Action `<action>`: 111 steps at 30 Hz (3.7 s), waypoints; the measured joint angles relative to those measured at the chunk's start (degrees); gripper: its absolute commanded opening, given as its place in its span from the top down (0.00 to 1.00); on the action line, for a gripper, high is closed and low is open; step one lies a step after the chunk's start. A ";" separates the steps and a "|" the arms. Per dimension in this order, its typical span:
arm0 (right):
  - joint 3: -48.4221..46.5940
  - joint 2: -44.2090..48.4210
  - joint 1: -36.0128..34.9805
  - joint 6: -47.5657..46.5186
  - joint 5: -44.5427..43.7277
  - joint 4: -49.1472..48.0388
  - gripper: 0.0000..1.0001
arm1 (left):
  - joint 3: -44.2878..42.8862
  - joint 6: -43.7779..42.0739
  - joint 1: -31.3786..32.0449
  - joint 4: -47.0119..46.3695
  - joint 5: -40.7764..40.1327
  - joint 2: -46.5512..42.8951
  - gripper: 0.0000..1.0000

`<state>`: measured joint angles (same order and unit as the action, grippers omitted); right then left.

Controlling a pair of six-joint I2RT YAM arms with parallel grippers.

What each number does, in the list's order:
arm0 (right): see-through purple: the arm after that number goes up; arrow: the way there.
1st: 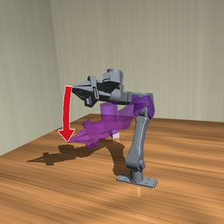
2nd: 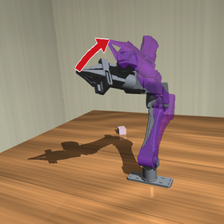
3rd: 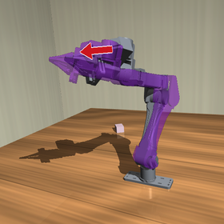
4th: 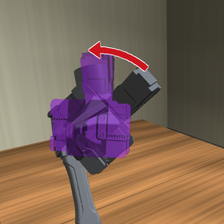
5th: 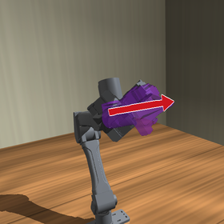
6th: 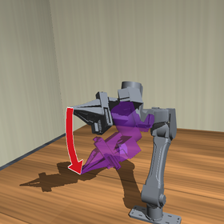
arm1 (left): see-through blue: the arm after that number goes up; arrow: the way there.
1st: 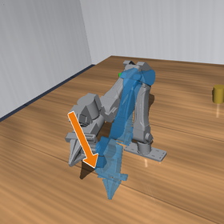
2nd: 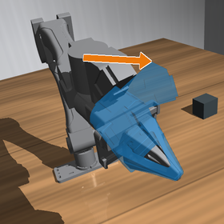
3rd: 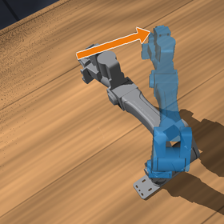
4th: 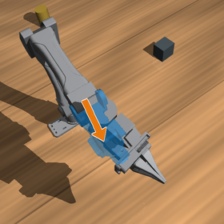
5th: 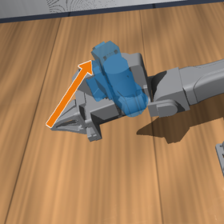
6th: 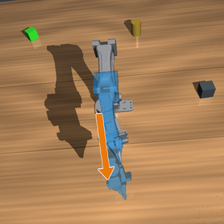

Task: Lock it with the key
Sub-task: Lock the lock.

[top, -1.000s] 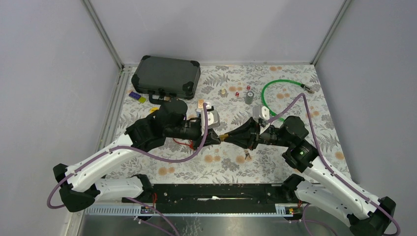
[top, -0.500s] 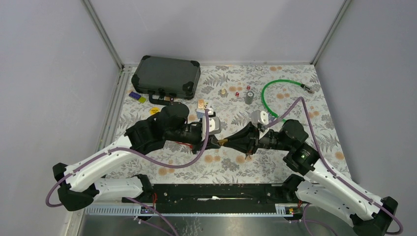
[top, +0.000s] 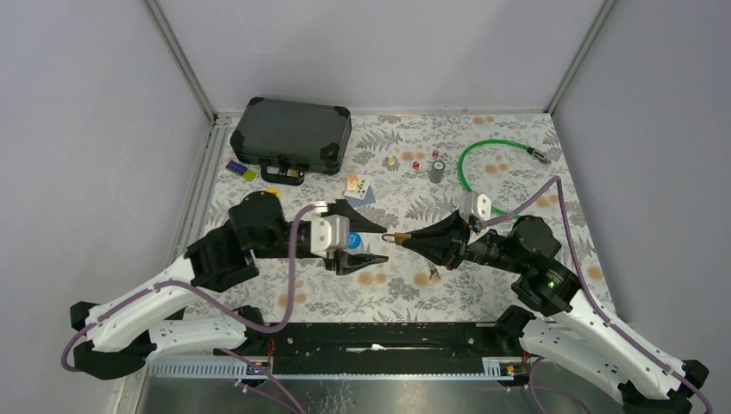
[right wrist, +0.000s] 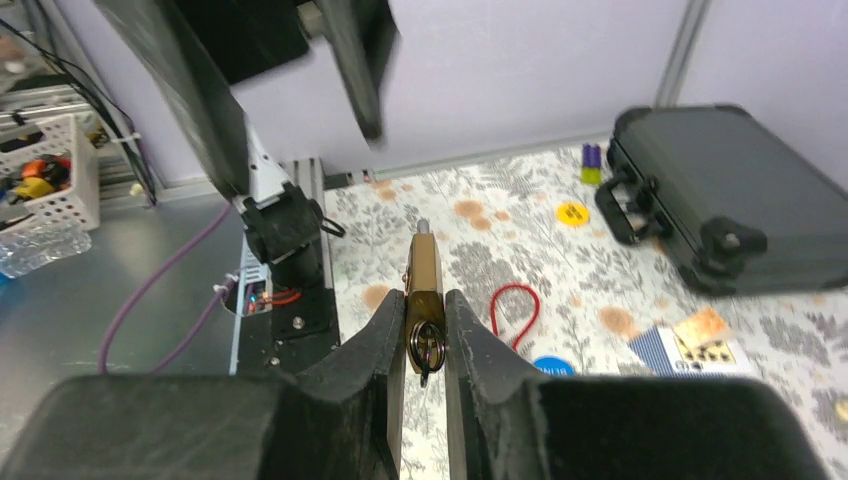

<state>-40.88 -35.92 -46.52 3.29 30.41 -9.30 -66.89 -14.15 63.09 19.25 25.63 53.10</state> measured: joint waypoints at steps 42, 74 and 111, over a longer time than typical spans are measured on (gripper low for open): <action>-1.68 2.82 0.09 9.03 3.23 -5.22 1.00 | 2.10 1.75 -1.16 -7.26 3.87 1.57 1.00; -1.79 1.79 0.04 7.74 4.74 -3.93 1.00 | 0.50 1.99 -4.17 -5.66 9.46 2.27 0.78; -5.88 3.30 0.09 -1.31 1.68 7.74 0.54 | -1.79 0.44 -9.97 3.67 17.68 2.19 1.00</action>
<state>-46.76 -32.62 -46.44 1.98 32.10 -1.56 -68.69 -13.72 53.12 22.92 43.31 55.29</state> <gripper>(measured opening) 0.467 0.043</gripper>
